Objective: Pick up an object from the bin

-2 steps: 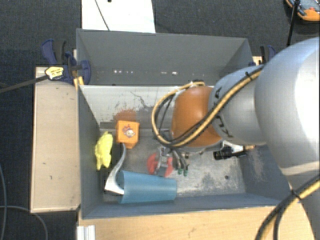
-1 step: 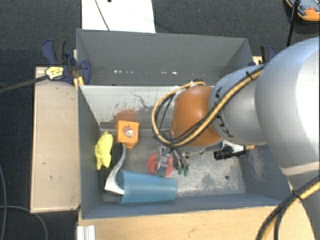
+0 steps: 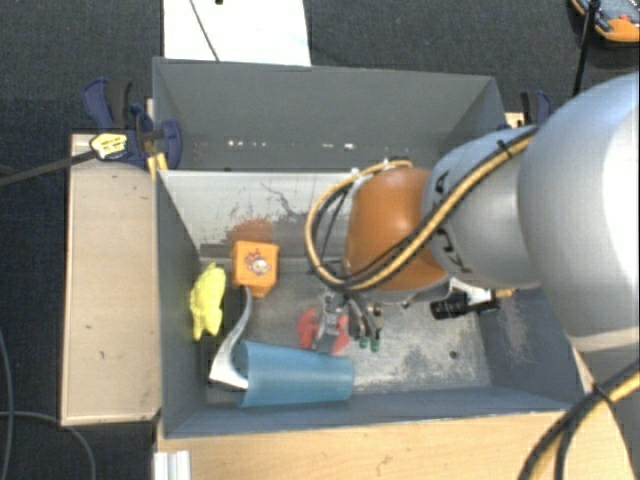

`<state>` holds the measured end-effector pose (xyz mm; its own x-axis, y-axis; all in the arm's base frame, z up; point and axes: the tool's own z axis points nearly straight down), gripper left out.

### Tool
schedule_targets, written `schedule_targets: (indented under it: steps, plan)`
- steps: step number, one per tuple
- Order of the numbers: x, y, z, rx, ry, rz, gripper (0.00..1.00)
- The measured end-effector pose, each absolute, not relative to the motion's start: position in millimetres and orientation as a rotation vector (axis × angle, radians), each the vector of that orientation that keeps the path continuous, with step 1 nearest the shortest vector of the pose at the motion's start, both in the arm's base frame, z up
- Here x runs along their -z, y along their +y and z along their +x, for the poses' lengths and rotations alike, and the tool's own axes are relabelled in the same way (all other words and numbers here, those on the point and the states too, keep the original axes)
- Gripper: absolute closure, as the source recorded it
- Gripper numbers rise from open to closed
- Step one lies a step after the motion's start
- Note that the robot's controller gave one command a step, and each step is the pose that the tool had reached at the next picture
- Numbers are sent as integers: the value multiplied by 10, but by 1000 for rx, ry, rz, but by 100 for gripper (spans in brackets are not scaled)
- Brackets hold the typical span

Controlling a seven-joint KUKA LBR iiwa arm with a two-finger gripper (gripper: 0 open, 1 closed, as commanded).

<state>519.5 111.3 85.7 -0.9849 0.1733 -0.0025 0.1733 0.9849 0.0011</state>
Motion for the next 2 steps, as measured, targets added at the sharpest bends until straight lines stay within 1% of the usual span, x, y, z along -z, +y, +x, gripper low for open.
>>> schedule_targets:
  steps: [1, 2]
  plan:
    - [-996, 1115, 5200, -2, 3128, 274, 100]
    - [-1071, 1117, 5208, -3, 3126, 276, 100]
